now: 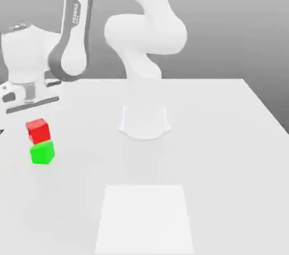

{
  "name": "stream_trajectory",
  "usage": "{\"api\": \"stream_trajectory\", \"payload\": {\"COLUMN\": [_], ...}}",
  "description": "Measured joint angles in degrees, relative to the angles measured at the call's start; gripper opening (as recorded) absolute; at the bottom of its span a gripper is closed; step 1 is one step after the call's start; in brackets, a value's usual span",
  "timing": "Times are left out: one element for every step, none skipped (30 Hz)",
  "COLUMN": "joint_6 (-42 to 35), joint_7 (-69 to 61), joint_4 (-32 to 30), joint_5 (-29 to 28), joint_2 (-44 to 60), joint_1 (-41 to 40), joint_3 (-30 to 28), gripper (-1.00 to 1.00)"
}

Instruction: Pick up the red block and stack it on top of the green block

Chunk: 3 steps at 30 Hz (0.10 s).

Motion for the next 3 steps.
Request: {"api": "stream_trajectory", "payload": {"joint_6": [0.89,1.7,1.7], "joint_7": [-2.5,-4.9,-4.9], "joint_4": [0.08,0.2,0.2], "joint_5": [3.52,6.87,6.87], "joint_2": [1.41,2.72,2.72], "joint_1": [-0.17,-0.92,-0.91], "joint_3": [1.16,2.73,2.73], "gripper": [-1.0,1.0,1.0]}}
